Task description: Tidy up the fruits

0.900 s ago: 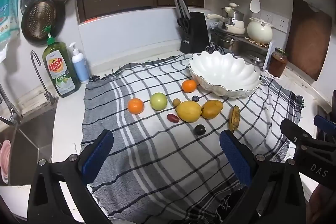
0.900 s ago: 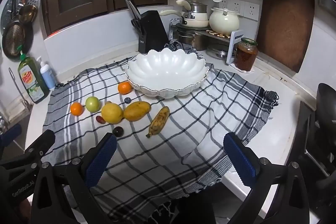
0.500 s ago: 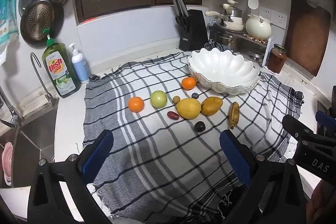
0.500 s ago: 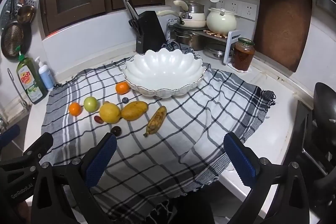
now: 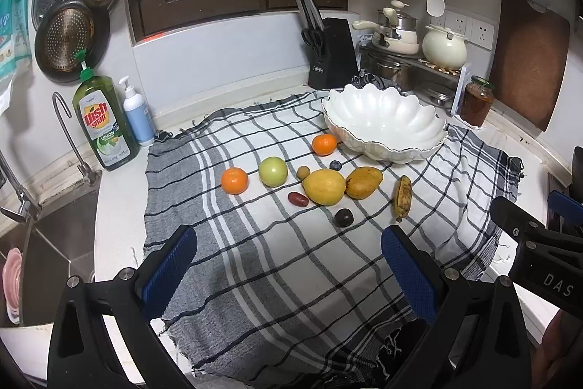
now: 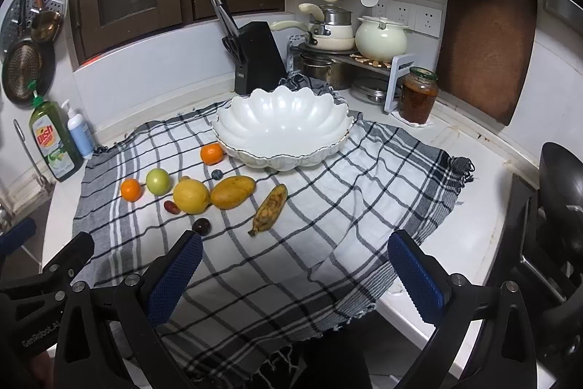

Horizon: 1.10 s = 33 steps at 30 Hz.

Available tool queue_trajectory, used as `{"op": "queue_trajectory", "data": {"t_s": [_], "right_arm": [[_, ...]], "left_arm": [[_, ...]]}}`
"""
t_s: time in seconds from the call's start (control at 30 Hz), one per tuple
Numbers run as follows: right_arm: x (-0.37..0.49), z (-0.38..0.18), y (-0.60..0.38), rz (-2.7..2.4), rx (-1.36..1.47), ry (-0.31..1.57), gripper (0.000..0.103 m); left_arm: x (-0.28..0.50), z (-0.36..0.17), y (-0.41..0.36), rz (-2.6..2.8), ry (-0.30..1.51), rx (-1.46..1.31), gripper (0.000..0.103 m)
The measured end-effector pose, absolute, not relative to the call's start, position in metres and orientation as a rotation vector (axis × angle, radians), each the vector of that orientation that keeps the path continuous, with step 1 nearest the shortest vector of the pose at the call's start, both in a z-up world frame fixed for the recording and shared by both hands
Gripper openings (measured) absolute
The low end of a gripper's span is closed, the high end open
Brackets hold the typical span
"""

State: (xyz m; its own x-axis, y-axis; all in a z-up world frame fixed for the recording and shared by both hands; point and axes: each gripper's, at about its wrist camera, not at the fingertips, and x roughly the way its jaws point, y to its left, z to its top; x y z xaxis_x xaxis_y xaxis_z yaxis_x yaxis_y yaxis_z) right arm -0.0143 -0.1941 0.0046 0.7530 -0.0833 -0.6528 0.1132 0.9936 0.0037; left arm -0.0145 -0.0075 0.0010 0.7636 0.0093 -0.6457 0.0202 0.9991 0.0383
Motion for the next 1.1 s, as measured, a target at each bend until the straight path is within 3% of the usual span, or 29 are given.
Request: {"op": "queue_trajectory", "data": {"t_s": [1.1], "right_arm": [[-0.0188, 0.0038, -0.1942, -0.109, 0.046, 0.707, 0.103]], "left_arm": [[-0.018, 0.0034, -0.0086, -0.011, 0.706, 0.043, 0.103]]}}
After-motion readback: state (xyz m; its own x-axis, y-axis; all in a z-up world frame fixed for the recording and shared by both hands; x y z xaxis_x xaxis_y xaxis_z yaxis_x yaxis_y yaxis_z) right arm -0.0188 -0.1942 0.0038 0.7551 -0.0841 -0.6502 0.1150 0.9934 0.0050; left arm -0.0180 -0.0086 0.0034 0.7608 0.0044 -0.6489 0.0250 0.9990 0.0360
